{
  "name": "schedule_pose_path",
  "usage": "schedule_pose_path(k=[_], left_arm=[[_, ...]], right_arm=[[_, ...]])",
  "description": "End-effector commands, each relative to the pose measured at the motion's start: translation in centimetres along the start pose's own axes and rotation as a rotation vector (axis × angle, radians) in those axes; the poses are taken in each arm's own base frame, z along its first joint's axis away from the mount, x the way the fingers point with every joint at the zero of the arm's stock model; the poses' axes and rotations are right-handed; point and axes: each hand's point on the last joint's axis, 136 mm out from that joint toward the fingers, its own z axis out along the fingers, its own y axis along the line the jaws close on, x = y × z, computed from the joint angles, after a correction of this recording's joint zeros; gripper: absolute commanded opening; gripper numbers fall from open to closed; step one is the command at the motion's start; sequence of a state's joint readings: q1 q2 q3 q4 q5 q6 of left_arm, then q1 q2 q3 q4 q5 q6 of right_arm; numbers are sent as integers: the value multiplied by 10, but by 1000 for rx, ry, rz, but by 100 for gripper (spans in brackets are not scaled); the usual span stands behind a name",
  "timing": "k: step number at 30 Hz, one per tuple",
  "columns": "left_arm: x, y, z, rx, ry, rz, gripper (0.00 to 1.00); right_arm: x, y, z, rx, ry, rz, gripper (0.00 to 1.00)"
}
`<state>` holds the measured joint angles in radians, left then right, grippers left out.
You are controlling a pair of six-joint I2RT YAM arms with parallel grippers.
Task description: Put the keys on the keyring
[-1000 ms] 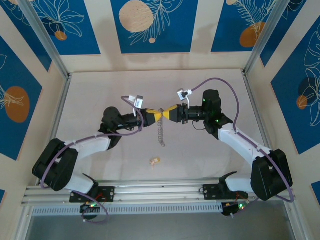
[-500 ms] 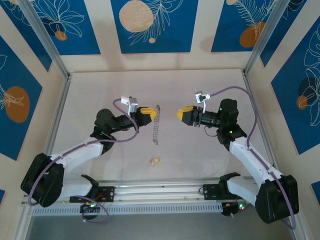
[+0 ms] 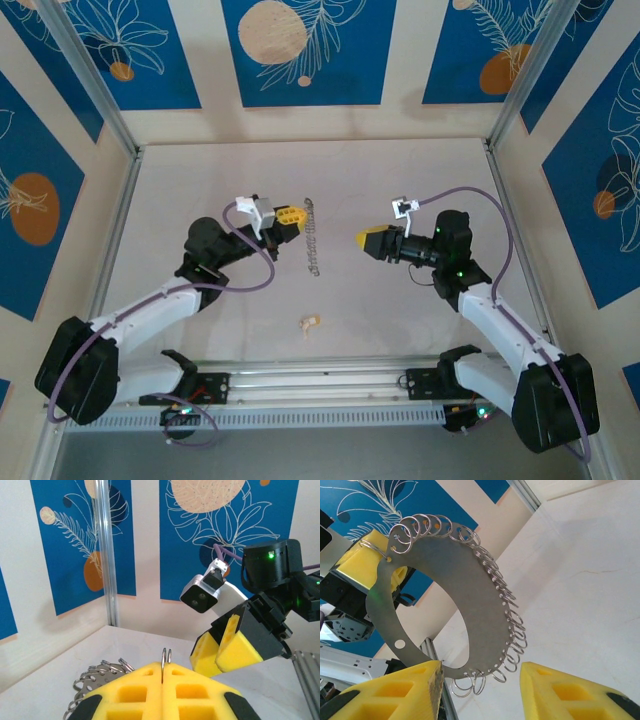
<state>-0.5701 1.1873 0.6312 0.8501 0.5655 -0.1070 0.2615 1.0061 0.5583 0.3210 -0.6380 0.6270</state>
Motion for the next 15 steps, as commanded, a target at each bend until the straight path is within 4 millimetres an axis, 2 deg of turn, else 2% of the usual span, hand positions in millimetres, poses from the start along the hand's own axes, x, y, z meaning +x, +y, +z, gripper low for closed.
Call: schedule_pose_path(k=[1,7,15], left_arm=[[-28,-3,2,-7,-68,108,0],[-22,-5,4,17,-43,77,0],[-3,-12,14,99,65,-74,0]], right_arm=[[2,-5,1,7,3,18,45],[-4,2,7,-28,18,-9,45],[-32,29,13,-113,27,-129,43]])
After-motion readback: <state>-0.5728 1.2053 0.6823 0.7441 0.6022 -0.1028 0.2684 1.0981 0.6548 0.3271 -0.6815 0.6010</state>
